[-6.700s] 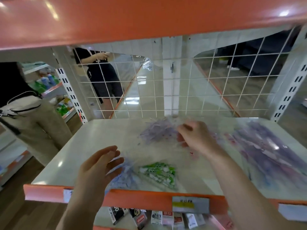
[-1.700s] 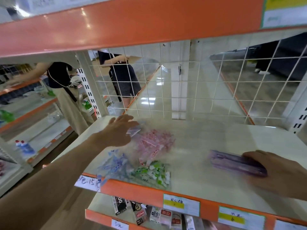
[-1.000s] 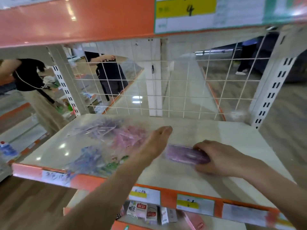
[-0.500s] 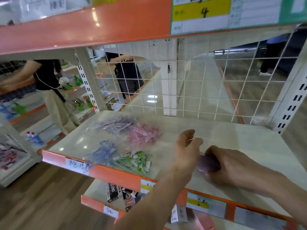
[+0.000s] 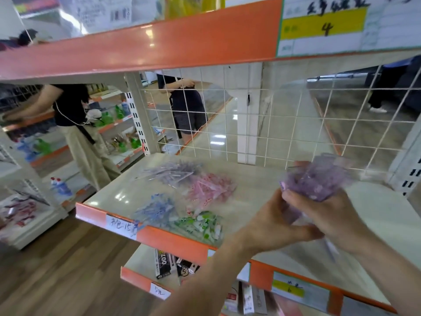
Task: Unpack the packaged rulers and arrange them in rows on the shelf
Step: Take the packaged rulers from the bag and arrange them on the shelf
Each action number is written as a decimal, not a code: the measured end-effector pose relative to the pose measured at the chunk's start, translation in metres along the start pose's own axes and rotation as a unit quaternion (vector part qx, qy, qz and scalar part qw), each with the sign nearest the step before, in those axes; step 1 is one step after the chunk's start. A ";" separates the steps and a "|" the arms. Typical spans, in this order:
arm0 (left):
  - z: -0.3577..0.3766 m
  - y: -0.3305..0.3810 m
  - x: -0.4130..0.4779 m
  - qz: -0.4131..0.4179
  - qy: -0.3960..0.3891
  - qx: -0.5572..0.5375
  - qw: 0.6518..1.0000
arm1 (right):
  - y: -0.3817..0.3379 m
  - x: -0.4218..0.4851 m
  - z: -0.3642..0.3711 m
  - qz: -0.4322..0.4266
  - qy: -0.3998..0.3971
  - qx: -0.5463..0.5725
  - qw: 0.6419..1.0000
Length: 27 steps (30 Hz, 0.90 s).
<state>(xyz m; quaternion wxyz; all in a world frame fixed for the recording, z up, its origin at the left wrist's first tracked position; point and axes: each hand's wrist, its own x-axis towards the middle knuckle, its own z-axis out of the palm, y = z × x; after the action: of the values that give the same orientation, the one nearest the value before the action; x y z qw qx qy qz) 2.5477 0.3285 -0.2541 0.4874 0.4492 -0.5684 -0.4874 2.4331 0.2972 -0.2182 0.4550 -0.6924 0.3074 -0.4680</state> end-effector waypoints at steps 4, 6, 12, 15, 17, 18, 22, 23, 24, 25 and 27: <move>0.005 -0.004 0.004 0.024 0.002 0.024 0.999 | 0.010 0.018 0.009 0.034 0.099 -0.019 0.994; 0.006 0.004 0.004 0.049 0.005 0.029 0.998 | 0.008 0.024 0.011 0.020 0.126 -0.020 0.992; 0.000 -0.018 0.001 0.019 0.101 0.112 0.988 | 0.004 0.013 0.008 -0.021 0.041 -0.002 0.999; 0.008 -0.025 0.000 0.044 0.122 0.173 0.976 | 0.009 0.013 0.009 0.023 0.045 0.012 0.999; 0.012 -0.024 0.004 0.064 0.126 0.197 0.970 | 0.004 0.016 0.012 0.015 0.068 -0.017 0.997; 0.014 -0.023 0.005 0.074 0.132 0.181 0.972 | 0.001 0.016 0.014 0.012 0.090 -0.027 0.995; 0.013 -0.037 0.007 0.048 0.171 0.032 0.984 | 0.000 0.004 0.025 0.037 0.083 -0.018 0.996; 0.013 -0.038 0.005 0.035 0.168 0.029 0.985 | 0.001 -0.001 0.027 0.053 0.063 -0.014 0.997; 0.014 -0.036 0.003 0.027 0.157 0.020 0.987 | 0.001 -0.003 0.028 0.063 0.050 -0.008 0.997; 0.013 -0.030 0.000 0.027 0.144 0.016 0.989 | 0.000 -0.003 0.028 0.064 0.050 -0.001 0.997; 0.010 -0.021 -0.003 0.032 0.128 0.068 0.989 | -0.002 0.001 0.026 0.045 0.069 0.002 0.997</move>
<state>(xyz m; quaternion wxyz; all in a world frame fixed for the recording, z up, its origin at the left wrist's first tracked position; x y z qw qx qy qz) 2.5387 0.3305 -0.2754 0.5395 0.5218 -0.5472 -0.3705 2.4574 0.3062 -0.2199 0.4548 -0.6426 0.3684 -0.4945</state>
